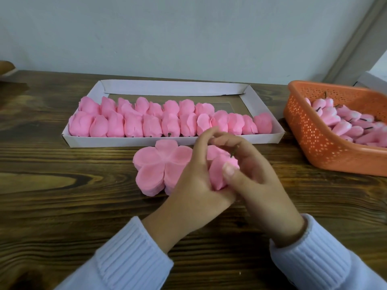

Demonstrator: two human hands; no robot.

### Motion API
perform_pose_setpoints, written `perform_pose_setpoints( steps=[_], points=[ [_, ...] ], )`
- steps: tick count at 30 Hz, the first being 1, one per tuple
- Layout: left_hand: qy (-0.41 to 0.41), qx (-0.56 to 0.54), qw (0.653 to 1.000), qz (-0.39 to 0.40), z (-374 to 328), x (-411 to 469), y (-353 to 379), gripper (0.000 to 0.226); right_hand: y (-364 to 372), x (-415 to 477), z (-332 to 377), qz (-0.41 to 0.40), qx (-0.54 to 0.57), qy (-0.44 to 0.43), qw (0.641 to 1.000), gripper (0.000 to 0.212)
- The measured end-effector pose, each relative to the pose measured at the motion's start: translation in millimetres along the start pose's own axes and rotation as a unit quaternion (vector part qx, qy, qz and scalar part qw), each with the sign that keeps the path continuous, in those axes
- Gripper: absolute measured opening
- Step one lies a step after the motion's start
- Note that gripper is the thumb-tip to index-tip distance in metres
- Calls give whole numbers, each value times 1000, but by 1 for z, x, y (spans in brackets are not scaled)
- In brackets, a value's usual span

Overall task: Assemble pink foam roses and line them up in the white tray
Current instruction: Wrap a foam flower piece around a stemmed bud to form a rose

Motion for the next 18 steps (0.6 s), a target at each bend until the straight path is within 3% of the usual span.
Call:
perform_pose_setpoints(
  steps=[3, 6, 11, 15, 18],
  points=[
    [3, 18, 999, -33, 1, -1, -2, 98, 10, -4, -3, 50, -35, 26, 998, 47],
    [14, 25, 999, -37, -1, -3, -3, 99, 13, -3, -1, 50, -26, 15, 998, 38],
    [28, 6, 999, 19, 1, -2, 2, 110, 8, -2, 7, -1, -35, -77, 996, 13],
    [69, 21, 997, 31, -1, -4, 1, 99, -8, 0, 7, -112, 34, -102, 988, 8],
    [118, -8, 992, -51, -11, -4, -16, 74, -22, 3, 5, -160, 65, -80, 982, 6]
  ],
)
Point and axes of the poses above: each hand's wrist, its own x-axis towards the middle knuckle, its own y-axis out of the palm, z = x × y, the point moved 4 cm from there along x, towards the middle knuckle, and after that the axes turned 12 degrees about -y, right-handed, at the moved point
